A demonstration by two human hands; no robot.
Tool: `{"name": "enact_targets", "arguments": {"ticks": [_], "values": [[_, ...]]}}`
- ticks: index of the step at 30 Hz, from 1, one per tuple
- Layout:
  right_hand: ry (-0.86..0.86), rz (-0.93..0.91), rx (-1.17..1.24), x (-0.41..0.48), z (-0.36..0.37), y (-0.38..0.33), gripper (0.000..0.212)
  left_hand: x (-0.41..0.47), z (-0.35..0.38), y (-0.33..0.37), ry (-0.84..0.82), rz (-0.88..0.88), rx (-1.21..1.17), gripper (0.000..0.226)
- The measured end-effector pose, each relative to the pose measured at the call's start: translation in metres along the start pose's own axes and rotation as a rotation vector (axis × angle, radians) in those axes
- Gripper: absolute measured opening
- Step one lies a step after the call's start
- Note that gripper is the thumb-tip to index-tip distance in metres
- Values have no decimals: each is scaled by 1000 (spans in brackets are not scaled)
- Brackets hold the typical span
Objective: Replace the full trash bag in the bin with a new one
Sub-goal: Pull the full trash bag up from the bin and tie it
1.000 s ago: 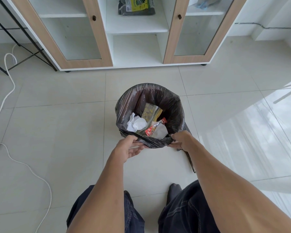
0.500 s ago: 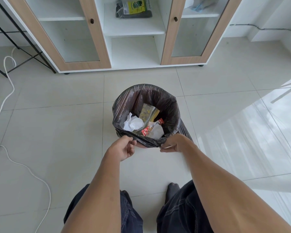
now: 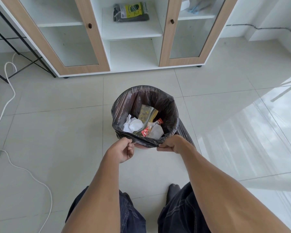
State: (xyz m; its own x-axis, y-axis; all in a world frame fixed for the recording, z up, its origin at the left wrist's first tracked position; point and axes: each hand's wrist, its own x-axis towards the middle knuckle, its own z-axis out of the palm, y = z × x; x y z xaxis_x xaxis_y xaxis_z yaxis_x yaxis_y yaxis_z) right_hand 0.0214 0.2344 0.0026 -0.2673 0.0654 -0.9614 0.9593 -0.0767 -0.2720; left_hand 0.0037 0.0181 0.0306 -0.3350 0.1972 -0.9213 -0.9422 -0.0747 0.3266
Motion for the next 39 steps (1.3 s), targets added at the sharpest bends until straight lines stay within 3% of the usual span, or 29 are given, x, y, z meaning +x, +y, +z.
{"name": "enact_targets", "arguments": {"ticks": [6,11,16,21,26,30,35,39], "values": [[59,-5,-13,-6,-1,0,14,1,1,1,11,-5,21,27],[78,-41,-48,-14,-4,2,8,1,0,0,69,-1,51,22],[85,-216,143,-14,-8,6,8,0,2,-1,113,49,37,21],[121,-117,203,-25,-10,-2,6,-1,4,0,122,44,28,20],[231,-173,282,-20,-10,-2,7,1,9,0,137,58,9,21],[200,-307,288,-15,-11,1,15,2,9,1,143,73,-8,20],[219,-334,390,-18,-13,-1,10,6,8,2,159,103,-16,18],[387,-267,535,-20,-6,-7,10,6,11,3,162,135,-10,24]]}}
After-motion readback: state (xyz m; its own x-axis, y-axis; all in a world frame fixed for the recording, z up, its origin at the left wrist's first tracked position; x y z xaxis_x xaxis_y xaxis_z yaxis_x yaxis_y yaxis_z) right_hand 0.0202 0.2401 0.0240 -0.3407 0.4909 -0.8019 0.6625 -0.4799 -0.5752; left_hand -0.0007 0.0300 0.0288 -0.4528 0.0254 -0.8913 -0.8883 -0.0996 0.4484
